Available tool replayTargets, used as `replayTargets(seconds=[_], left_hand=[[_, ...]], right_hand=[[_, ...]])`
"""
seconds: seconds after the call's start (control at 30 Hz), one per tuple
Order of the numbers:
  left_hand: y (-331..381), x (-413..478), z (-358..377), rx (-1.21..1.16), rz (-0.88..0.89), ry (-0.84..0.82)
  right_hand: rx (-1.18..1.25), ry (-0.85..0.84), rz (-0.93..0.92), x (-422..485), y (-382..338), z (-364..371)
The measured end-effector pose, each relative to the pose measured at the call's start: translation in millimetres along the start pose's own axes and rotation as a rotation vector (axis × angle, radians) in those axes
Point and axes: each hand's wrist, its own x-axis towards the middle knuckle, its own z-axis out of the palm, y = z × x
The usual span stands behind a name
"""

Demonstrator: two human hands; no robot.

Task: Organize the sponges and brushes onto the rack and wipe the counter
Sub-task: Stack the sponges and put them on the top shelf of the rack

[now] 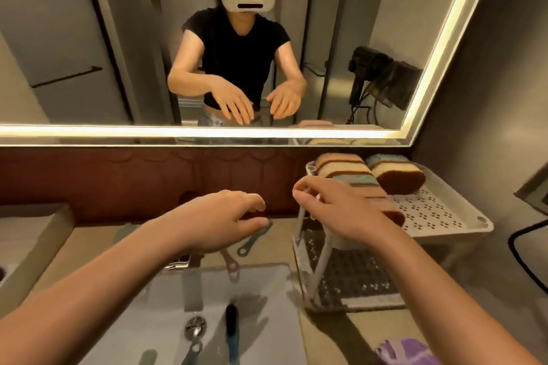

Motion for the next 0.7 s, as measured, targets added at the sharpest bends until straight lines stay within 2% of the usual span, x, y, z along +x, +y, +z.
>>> replayTargets(seconds=[0.27,0.47,0.7], left_hand=[[-101.4,-108.4,41.2,-0.186,-0.282,-0.115],[-159.5,-176.4,80.3,-0.156,-0.542,-0.128],[-220.5,-270.9,129.9,-0.256,-0.799,-0.235]], right_hand=[[-0.083,-0.402,-0.159,27.5,-97.2,124.0],[-0.177,-0.619,-0.274,38.0,-170.8,211.3],[-0.158,-0.78,-0.344,40.0,-244.8,298.6]])
